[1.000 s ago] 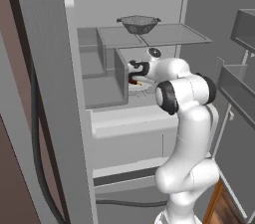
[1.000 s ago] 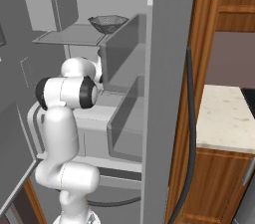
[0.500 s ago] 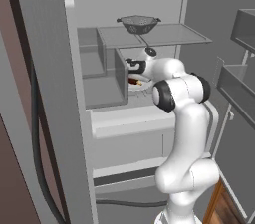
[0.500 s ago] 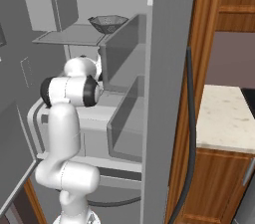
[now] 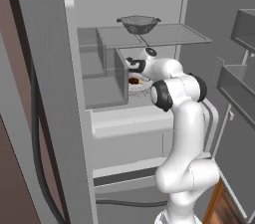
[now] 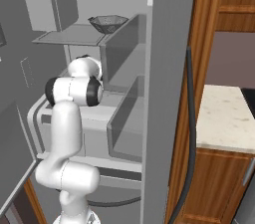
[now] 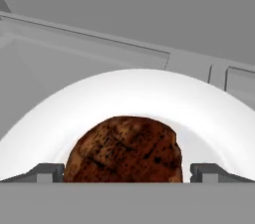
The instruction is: Retrieve the steak from the fridge and place it on the saucepan with marinade on the stove.
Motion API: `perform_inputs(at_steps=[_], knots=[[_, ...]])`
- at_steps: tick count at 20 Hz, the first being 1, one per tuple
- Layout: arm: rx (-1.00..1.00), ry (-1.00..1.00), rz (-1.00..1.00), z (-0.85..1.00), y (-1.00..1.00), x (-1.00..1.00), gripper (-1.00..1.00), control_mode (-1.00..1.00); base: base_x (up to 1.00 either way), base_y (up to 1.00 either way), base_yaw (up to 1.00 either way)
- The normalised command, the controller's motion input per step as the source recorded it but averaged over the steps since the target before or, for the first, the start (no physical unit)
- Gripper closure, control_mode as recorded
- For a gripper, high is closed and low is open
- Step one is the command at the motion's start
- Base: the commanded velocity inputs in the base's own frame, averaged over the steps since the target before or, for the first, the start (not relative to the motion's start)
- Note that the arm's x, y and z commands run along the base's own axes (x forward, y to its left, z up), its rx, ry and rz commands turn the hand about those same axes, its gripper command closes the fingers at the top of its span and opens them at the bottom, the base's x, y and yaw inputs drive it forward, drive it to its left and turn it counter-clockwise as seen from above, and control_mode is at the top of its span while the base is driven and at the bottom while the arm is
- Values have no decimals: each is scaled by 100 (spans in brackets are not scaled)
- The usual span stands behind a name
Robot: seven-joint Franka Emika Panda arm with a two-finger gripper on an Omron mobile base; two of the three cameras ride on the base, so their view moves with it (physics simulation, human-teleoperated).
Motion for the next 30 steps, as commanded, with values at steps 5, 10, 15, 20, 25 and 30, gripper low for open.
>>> perform_inputs(at_steps=[5, 10, 15, 20, 25, 30], knots=[[6, 8, 0, -40, 0, 0, 100, -100, 0, 0, 0], [3, 1, 0, -18, 5, 0, 100, -100, 0, 0, 0], [12, -23, -7, -16, 3, -6, 100, -100, 0, 0, 0], [14, -36, -16, -9, 0, -4, 100, -100, 0, 0, 0], [-1, -16, -21, 18, 11, -18, 100, -100, 0, 0, 0], [-3, 1, -26, 79, 0, -11, 100, -100, 0, 0, 0]])
